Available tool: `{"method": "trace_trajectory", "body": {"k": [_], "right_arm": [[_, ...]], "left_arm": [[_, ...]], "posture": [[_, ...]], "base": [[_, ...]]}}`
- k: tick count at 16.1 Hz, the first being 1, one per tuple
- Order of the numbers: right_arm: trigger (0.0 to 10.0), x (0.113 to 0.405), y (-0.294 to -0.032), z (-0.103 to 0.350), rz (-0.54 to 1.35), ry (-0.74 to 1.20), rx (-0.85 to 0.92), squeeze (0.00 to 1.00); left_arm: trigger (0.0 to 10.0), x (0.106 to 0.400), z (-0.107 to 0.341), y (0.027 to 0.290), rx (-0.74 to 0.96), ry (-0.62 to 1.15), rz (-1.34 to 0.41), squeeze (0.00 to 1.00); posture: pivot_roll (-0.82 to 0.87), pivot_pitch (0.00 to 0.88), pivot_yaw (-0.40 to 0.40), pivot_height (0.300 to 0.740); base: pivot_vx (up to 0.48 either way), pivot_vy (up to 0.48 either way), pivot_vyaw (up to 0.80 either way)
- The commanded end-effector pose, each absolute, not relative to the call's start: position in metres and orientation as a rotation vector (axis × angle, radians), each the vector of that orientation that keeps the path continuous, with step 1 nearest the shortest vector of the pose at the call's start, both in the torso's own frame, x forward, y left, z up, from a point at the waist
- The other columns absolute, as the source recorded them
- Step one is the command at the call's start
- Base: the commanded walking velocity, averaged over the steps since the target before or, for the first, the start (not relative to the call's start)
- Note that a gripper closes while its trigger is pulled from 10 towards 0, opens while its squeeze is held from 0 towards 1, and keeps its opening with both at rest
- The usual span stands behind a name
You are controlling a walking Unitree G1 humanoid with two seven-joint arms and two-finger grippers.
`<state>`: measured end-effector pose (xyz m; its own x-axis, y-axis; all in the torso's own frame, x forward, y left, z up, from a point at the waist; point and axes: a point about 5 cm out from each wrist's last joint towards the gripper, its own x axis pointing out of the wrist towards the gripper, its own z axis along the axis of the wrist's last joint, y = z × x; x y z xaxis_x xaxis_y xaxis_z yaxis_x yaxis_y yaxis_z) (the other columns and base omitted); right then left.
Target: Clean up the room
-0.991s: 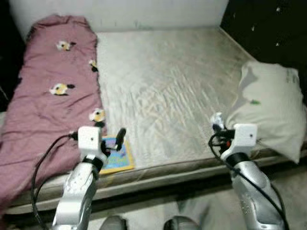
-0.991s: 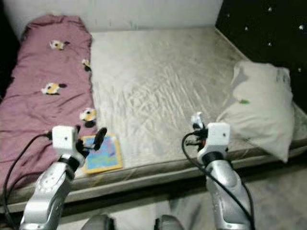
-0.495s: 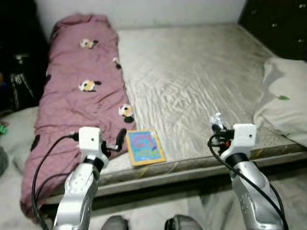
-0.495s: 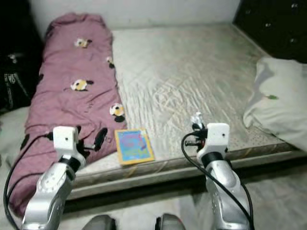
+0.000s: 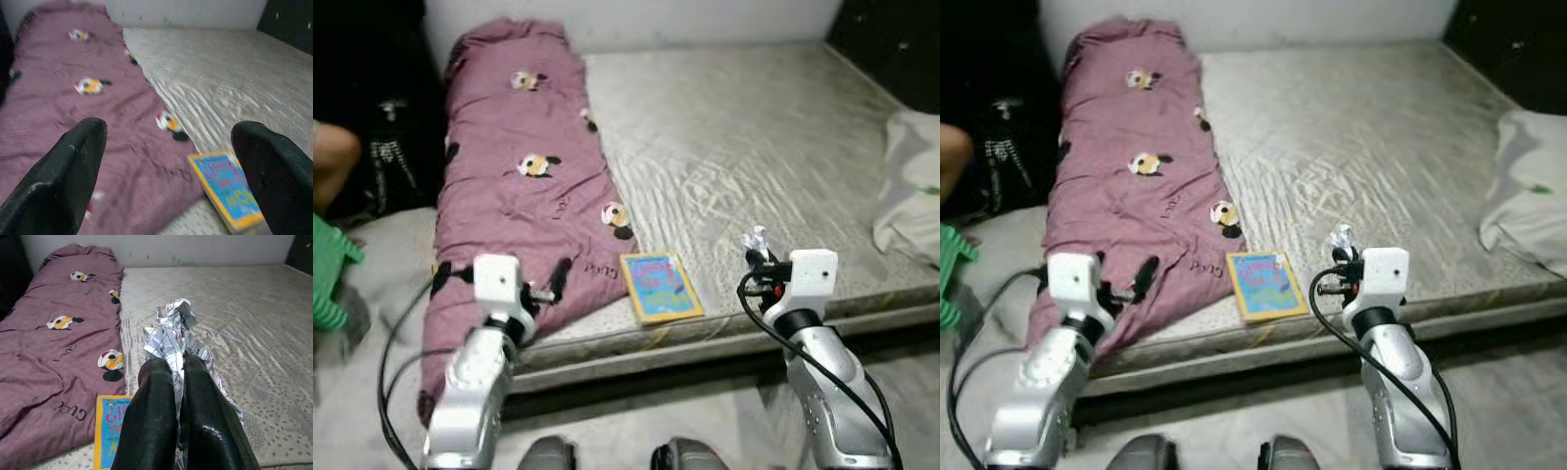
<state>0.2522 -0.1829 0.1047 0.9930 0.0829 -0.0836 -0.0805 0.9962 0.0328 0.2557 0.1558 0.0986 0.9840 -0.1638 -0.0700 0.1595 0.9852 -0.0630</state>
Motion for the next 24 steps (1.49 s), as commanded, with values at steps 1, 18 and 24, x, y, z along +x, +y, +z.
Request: {"method": "trace_trajectory", "body": {"k": [1,18,24], "right_arm": [[10.0,0.253,-0.177,0.109,0.103,0.061,0.038,0.0],[10.0,0.254,-0.167,0.115,0.183,0.024,-0.013,0.0],[10.0,0.256,-0.167,0.117,0.201,0.012,-0.029,0.0]], "left_arm": [[10.0,0.256,0.101,0.17,-0.033,0.071,-0.113,0.0],[10.0,0.245,0.097,0.171,0.009,0.098,-0.084,0.0],[10.0,0.244,0.094,0.169,0.001,0.094,-0.07,0.0]], "posture": [[-0.04,0.103,-0.045,0.74],[-0.03,0.116,-0.031,0.74],[-0.03,0.105,-0.037,0.74]], "base": [[0.0,0.461,0.0],[0.0,0.069,0.76],[0.0,0.0,0.8]]}}
